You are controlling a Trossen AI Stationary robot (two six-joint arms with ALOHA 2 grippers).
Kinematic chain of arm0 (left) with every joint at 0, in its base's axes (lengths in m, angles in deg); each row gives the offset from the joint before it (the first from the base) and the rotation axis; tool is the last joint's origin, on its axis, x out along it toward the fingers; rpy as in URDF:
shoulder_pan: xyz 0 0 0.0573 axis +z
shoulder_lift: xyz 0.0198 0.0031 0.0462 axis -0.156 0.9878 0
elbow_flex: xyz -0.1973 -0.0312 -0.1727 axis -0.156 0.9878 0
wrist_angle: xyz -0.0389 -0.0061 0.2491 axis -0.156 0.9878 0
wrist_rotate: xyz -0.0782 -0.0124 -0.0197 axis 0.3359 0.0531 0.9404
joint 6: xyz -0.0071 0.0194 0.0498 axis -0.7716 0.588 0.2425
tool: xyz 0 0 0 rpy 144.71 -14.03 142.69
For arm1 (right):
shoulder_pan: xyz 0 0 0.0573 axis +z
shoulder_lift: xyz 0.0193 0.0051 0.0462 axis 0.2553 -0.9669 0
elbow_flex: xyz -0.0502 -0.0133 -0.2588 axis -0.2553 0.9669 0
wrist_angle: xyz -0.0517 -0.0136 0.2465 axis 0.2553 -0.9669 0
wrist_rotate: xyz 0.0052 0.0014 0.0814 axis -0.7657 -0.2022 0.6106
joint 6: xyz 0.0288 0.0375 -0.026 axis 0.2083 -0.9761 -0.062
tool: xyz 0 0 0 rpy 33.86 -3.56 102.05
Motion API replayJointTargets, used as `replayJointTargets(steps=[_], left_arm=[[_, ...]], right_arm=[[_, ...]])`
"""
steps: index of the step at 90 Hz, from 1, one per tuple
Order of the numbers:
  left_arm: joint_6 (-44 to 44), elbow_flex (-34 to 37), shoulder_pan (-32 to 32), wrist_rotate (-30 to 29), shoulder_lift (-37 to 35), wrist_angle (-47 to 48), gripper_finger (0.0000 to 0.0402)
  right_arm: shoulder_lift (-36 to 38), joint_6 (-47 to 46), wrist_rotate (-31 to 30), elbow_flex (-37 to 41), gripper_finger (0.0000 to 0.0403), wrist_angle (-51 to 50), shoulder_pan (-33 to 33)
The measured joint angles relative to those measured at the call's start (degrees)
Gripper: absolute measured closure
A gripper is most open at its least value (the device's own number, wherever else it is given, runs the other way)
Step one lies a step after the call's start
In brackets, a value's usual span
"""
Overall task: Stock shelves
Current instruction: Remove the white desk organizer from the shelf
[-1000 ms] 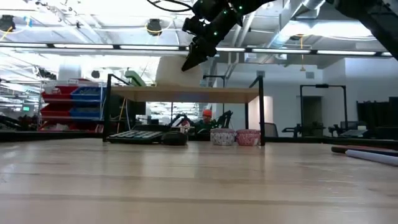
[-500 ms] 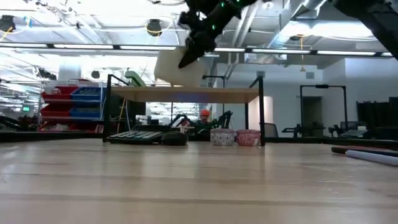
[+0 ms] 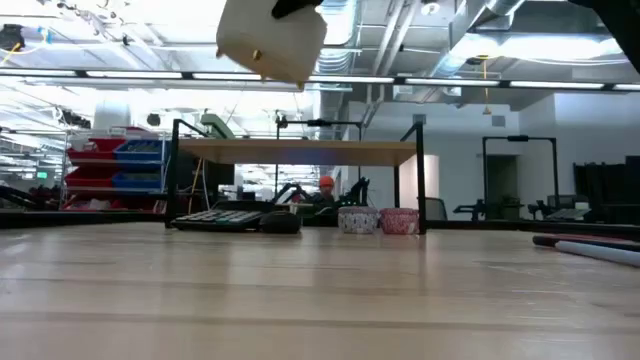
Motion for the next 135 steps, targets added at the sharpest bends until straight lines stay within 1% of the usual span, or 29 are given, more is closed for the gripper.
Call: replayJointTargets(steps=[16, 29, 38, 55, 62, 74, 83, 96, 103, 109, 115, 135], left_arm=[[-0.09, 0.00, -1.64, 0.08, -0.01, 1.07, 0.0286], [-0.09, 0.00, -3.50, 0.13, -0.02, 1.12, 0.0286], [-0.09, 0.01, -5.01, 0.13, -0.02, 1.14, 0.0286], [-0.07, 0.00, -7.94, 0.13, -0.02, 1.16, 0.0286], [-0.09, 0.01, -9.10, 0.22, -0.02, 1.17, 0.0286], [-0.20, 0.00, -11.10, 0.39, -0.02, 1.16, 0.0286], [-0.27, 0.01, -12.29, 0.37, -0.02, 1.16, 0.0286], [-0.29, 0.00, -13.53, 0.36, 0.00, 1.18, 0.0286], [-0.33, 0.01, -13.90, 0.35, 0.00, 1.18, 0.0286], [-0.46, 0.01, -14.12, 0.35, 0.00, 1.18, 0.0286], [-0.49, 0.00, -14.30, 0.34, 0.00, 1.18, 0.0286], [-0.94, 0.00, -14.36, 0.32, 0.00, 1.16, 0.0286]], right_arm=[[-3.31, -15.96, 0.08, 0.17, 0.0403, -0.30, 8.15], [-8.24, -26.77, -0.15, 0.17, 0.0403, 0.68, 13.23], [-12.00, -34.25, -2.46, 0.22, 0.0403, 1.05, 16.46], [-17.24, -43.57, -7.26, 0.21, 0.0403, 3.66, 22.60], [-18.74, -47.25, -8.34, 0.21, 0.0403, 2.25, 24.73], [-20.10, -53.77, -12.36, 0.21, 0.0403, -0.64, 27.15], [-20.10, -55.29, -14.87, 0.21, 0.0403, -1.90, 27.82], [-20.10, -52.78, -14.76, 0.21, 0.0403, -0.25, 26.42], [-20.08, -50.57, -13.91, 0.63, 0.0403, 1.55, 25.17], [-19.88, -49.78, -12.37, 2.79, 0.0403, 4.01, 24.10], [-20.02, -49.90, -10.80, 4.74, 0.0403, 4.22, 23.39], [-19.77, -49.77, -10.07, 6.70, 0.0403, 6.91, 23.92]])
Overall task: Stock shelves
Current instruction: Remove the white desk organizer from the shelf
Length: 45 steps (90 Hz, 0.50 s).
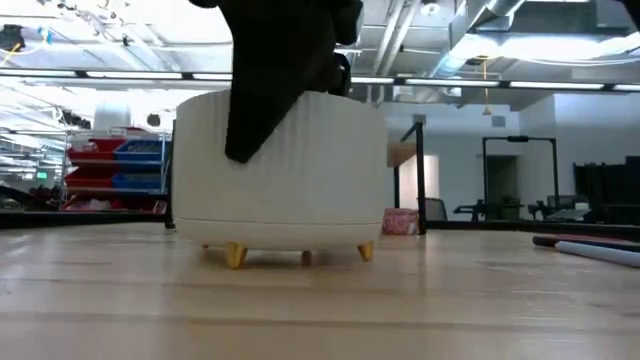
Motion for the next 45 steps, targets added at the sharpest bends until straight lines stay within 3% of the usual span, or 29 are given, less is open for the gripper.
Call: replayJointTargets(steps=[18, 45], left_arm=[[-0.20, 0.00, 0.00, -0.02, 0.00, 0.02, 0.0286], [-0.99, 0.01, 0.00, -1.46, 0.00, 0.01, 0.0286]], right_arm=[[0.38, -1.17, 2.16, 0.18, 0.0378, -0.54, -0.08], [5.91, -1.25, 2.24, 0.22, 0.0230, -1.66, -0.81]])
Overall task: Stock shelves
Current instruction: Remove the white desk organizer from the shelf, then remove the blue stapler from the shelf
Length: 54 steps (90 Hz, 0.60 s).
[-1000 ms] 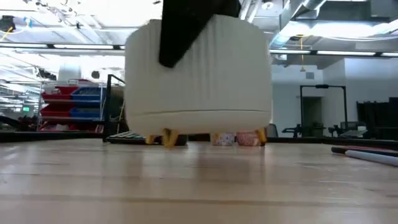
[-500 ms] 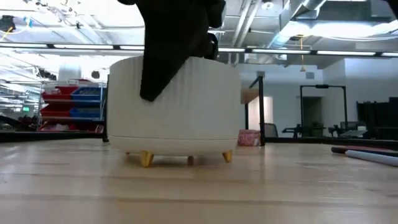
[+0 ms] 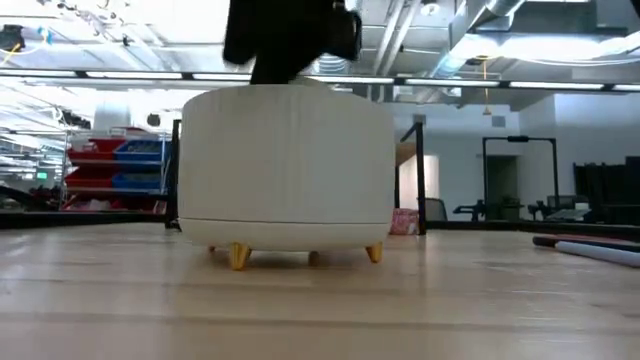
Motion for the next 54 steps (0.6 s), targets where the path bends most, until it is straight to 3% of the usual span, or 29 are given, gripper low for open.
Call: replayJointTargets(steps=[15, 28, 54], left_arm=[[-1.60, -0.01, 0.00, -0.86, 0.02, -0.80, 0.0286], [-3.09, -0.01, 1.19, -3.54, 0.04, -3.56, 0.0286], [-1.44, -0.01, 8.08, -22.76, 0.07, -4.82, 0.0286]], right_arm=[[3.74, 0.33, -0.09, 0.00, 0.0158, -0.80, -0.92], [7.98, 0.84, -0.50, 0.00, 0.0144, -5.49, -1.70], [12.65, 6.62, -10.72, 0.00, 0.0154, -23.55, -2.44]])
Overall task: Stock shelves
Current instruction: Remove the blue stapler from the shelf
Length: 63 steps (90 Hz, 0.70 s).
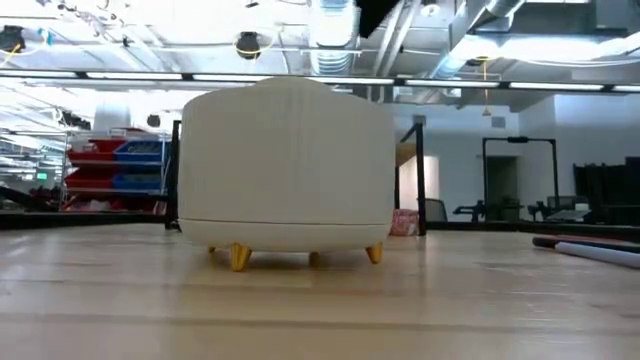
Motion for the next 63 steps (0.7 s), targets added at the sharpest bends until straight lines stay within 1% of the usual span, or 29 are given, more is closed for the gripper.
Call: replayJointTargets(steps=[4, 9, 17, 29, 44, 55, 63], left_arm=[[-0.03, 0.00, 1.91, -2.26, 0.00, -0.47, 0.0286], [0.06, 0.00, 4.90, -3.67, 0.08, -1.01, 0.0286], [0.10, 0.00, 10.94, -3.51, 1.13, -1.94, 0.0286], [0.03, 0.00, 20.27, 0.59, 4.04, -2.30, 0.0286], [0.00, 0.00, 30.76, 5.35, 9.32, -2.17, 0.0286], [-0.83, 0.00, 37.83, 7.96, 12.77, -2.01, 0.0286], [-1.90, 0.00, 42.17, 9.47, 14.96, -1.79, 0.0286]], right_arm=[[0.31, 1.19, -0.40, 0.23, 0.0156, -1.37, -0.16], [1.15, 2.84, -0.45, 1.64, 0.0157, -2.06, -0.46], [3.23, 5.79, -0.45, 5.28, 0.0159, -2.54, -1.19], [9.67, 8.08, -0.45, 13.75, 0.0159, -1.47, -2.90], [20.82, 8.26, -0.45, 25.50, 0.0159, 4.68, -5.55], [28.00, 8.27, -0.44, 31.23, 0.0159, 8.14, -7.20], [31.88, 8.46, -0.42, 33.89, 0.0159, 9.66, -7.96]])
